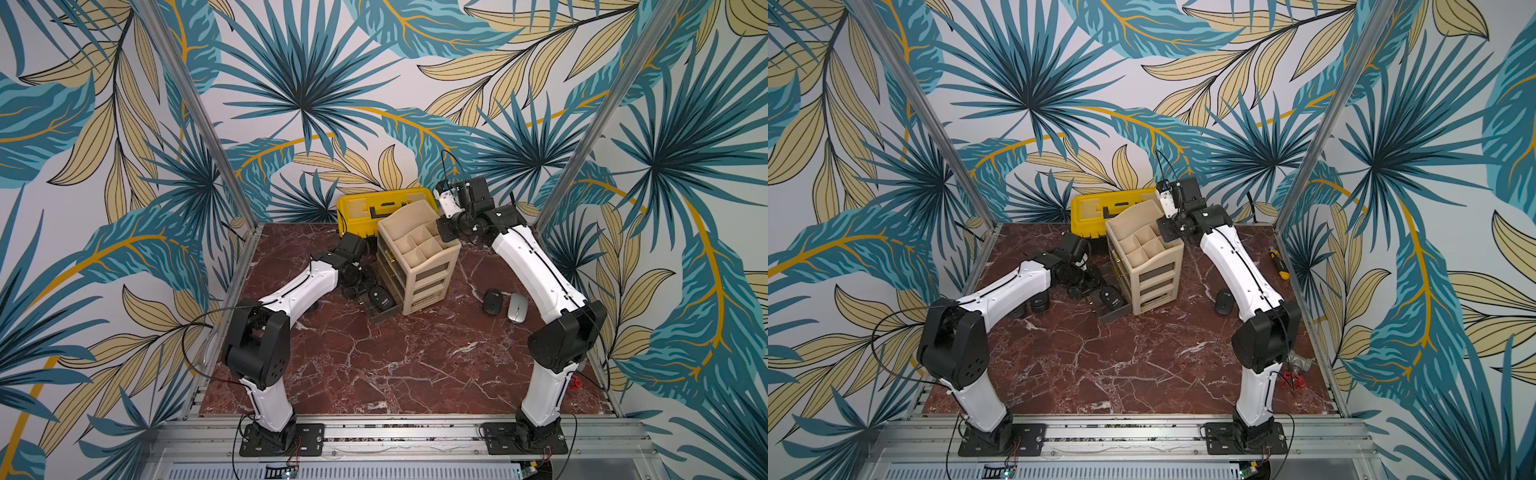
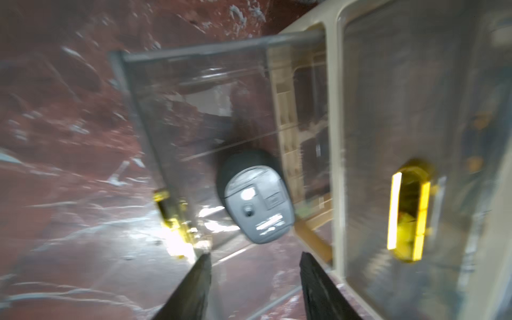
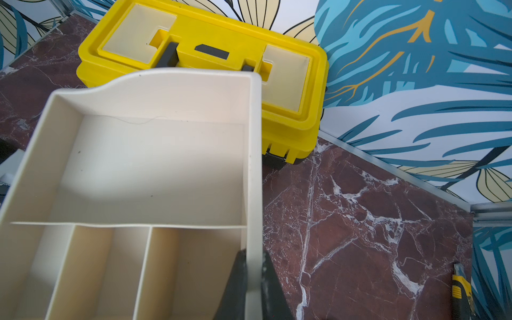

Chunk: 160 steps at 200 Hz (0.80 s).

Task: Take the mice out of the drawer
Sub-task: Adjust the mouse in the drawer, then pick up the mouse from the drawer.

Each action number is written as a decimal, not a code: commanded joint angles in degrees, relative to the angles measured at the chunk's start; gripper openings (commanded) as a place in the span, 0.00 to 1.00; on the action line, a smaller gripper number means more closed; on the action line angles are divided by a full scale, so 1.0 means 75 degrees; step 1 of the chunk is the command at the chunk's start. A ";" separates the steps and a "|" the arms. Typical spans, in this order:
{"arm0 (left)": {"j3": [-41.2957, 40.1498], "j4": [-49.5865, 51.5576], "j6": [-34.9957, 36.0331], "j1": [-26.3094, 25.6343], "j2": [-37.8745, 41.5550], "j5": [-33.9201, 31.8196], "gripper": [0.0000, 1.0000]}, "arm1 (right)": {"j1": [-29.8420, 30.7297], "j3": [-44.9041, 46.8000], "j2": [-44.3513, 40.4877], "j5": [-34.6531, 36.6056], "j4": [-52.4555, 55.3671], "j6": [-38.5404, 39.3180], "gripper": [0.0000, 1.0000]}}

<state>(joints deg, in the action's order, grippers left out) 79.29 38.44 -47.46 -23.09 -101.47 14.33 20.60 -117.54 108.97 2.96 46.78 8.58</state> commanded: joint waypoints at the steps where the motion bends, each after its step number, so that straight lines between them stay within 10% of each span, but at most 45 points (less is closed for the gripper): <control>1: -0.0372 -0.0999 -0.0933 -0.0064 0.0240 0.0677 0.52 | -0.0005 0.0332 0.0507 0.0356 0.0677 0.0129 0.00; 160: 0.0278 0.0631 -0.2419 -0.0378 -0.0965 0.0235 0.65 | -0.0007 0.0509 0.0355 0.0312 0.0493 0.0147 0.00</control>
<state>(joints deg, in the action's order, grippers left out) 78.65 39.62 -63.31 -25.61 -105.69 17.21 20.62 -117.51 108.92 2.96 46.76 8.60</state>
